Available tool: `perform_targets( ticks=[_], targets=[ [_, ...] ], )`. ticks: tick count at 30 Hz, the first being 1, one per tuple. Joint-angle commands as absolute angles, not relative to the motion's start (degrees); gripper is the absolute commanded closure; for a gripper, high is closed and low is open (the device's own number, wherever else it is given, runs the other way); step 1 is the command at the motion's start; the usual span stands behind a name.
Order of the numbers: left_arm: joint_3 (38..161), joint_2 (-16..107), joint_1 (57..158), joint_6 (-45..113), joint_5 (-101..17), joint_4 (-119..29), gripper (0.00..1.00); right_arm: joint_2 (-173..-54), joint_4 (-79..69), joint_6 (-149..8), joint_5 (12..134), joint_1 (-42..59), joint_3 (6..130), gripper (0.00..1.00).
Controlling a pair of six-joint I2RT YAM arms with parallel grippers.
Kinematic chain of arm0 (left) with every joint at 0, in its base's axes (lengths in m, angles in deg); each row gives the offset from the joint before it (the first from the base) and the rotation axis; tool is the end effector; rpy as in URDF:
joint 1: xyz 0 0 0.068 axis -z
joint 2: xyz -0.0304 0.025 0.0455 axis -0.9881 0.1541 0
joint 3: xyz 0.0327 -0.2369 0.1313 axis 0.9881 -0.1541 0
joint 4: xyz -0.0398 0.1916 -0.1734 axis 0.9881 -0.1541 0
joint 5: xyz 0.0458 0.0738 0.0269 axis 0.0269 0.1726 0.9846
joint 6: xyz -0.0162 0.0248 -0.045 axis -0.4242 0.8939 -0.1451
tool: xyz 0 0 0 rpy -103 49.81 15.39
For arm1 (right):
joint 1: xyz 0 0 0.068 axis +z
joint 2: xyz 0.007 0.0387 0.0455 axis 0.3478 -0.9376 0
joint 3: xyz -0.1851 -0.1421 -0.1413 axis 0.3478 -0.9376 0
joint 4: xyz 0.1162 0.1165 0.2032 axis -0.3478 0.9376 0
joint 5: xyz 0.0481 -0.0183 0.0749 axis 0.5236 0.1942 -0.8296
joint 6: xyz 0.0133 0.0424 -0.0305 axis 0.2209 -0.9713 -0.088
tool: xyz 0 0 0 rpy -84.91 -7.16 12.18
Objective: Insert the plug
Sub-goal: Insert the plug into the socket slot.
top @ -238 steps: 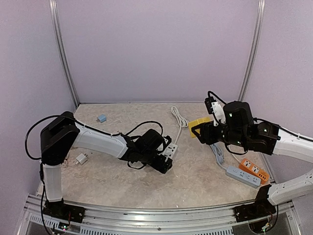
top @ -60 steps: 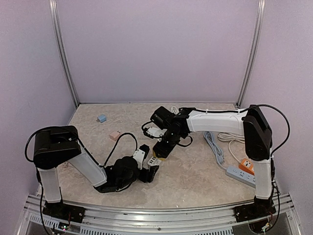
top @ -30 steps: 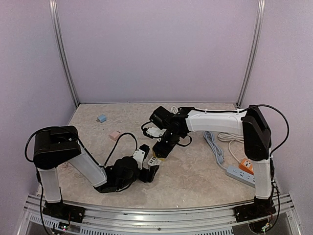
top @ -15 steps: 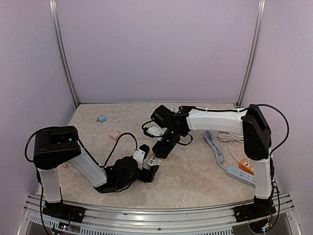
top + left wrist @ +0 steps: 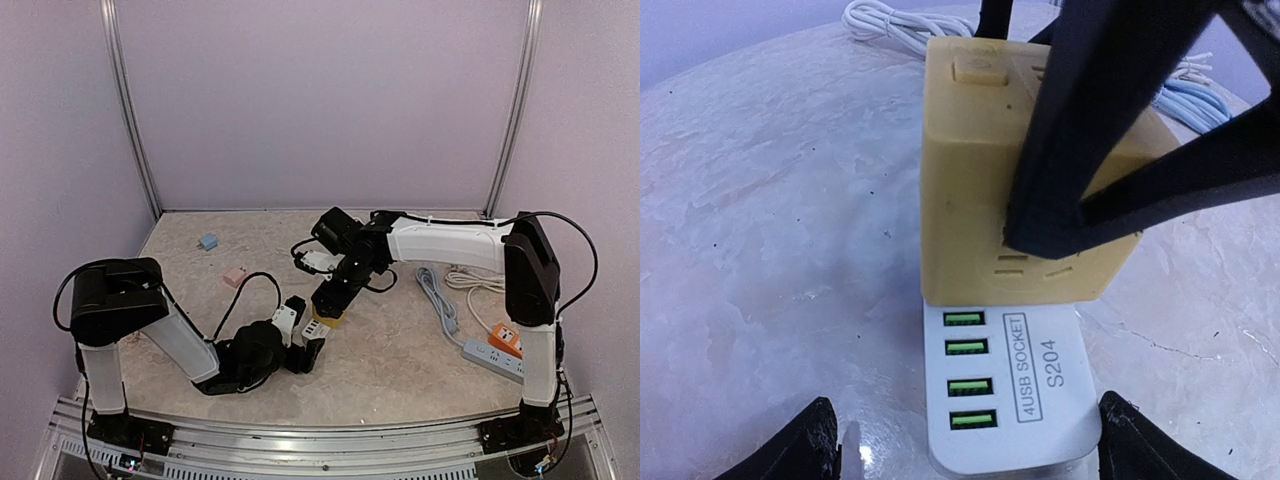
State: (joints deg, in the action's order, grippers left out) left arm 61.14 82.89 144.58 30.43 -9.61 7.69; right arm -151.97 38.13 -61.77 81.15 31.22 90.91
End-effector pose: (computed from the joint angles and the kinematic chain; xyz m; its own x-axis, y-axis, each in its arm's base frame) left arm 0.1584 -0.2842 0.0846 -0.3409 0.1655 -0.9254 0.5808 0.8112 -0.0689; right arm 0.2776 0.3497 0.2111 -0.5395 -0.7306 -0.4185 -0.7998 0.6001 -0.0166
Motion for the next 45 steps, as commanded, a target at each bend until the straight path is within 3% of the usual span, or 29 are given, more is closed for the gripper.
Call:
perform_targets(
  ticks=[1, 7, 13, 18, 32, 45],
  targets=[
    [60.5, 83.9, 145.1, 31.3, -9.1, 8.6, 0.16, -149.0, 37.3, -62.5, 79.0, 30.6, 91.6, 0.23],
    [60.5, 84.0, 145.1, 31.3, -9.1, 8.6, 0.16, -149.4, 37.7, -62.9, 78.6, 30.5, 91.1, 0.33],
    [60.5, 84.0, 145.1, 31.3, -8.9, 8.6, 0.16, -150.6, 37.6, -63.2, 77.8, 30.5, 89.7, 0.54],
    [60.6, 84.1, 145.1, 31.3, -8.7, 8.6, 0.16, -150.6, 36.8, -63.0, 77.3, 30.7, 87.1, 0.61],
    [60.8, 84.1, 145.2, 31.3, -8.4, 8.2, 0.16, -152.1, 33.9, -62.1, 79.9, 32.6, 78.5, 0.69],
    [61.2, 84.0, 145.2, 31.3, -7.7, 7.6, 0.15, -155.1, 34.0, -61.9, 80.5, 33.5, 78.9, 0.71]
  ],
)
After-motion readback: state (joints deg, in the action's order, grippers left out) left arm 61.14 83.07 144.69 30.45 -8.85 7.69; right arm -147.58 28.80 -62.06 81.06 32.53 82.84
